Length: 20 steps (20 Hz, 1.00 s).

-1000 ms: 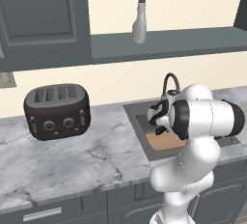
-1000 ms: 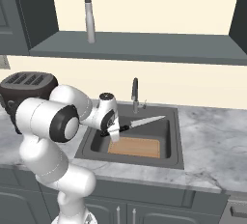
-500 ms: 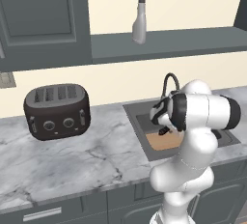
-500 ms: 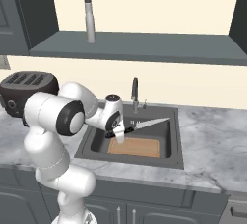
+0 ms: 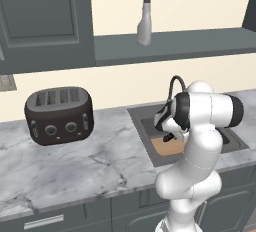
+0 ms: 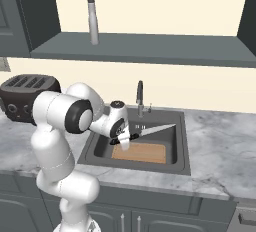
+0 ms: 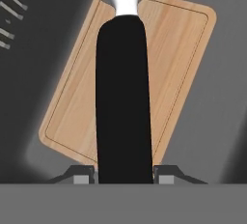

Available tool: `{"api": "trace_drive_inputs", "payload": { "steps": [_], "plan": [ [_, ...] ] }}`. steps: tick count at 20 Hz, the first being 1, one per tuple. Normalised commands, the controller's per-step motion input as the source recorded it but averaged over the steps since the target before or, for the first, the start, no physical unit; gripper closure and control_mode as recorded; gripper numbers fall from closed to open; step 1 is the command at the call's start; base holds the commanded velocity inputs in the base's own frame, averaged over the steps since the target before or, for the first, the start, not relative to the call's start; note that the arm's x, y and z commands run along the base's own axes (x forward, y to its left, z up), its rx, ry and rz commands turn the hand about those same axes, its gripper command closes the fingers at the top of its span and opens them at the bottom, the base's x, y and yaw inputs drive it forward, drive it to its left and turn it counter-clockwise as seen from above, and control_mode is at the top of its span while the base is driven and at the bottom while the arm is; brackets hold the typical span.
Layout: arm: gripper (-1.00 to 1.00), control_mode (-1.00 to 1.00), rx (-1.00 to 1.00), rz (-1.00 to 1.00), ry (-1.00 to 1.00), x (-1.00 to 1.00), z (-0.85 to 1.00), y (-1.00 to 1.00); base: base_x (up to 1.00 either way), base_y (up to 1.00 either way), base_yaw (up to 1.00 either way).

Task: Move the cutting board and knife to the sink. Then move spray from the shelves to the counter.

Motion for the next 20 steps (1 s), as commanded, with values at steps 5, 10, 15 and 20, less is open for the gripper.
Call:
{"api": "trace_drive_inputs", "payload": {
  "steps": [5, 10, 15, 20],
  "plan": [
    [1.0, -1.0, 0.0, 0.0, 0.0, 0.13, -0.13, -0.06, 0.0, 0.0, 0.0],
    [1.0, -1.0, 0.0, 0.0, 0.0, 0.12, -0.15, -0.08, 0.0, 0.0, 0.0],
    [1.0, -1.0, 0.0, 0.0, 0.0, 0.13, -0.15, -0.07, 0.0, 0.0, 0.0],
    [1.0, -1.0, 0.0, 0.0, 0.0, 0.05, -0.21, 0.05, 0.0, 0.0, 0.0]
  ]
}}
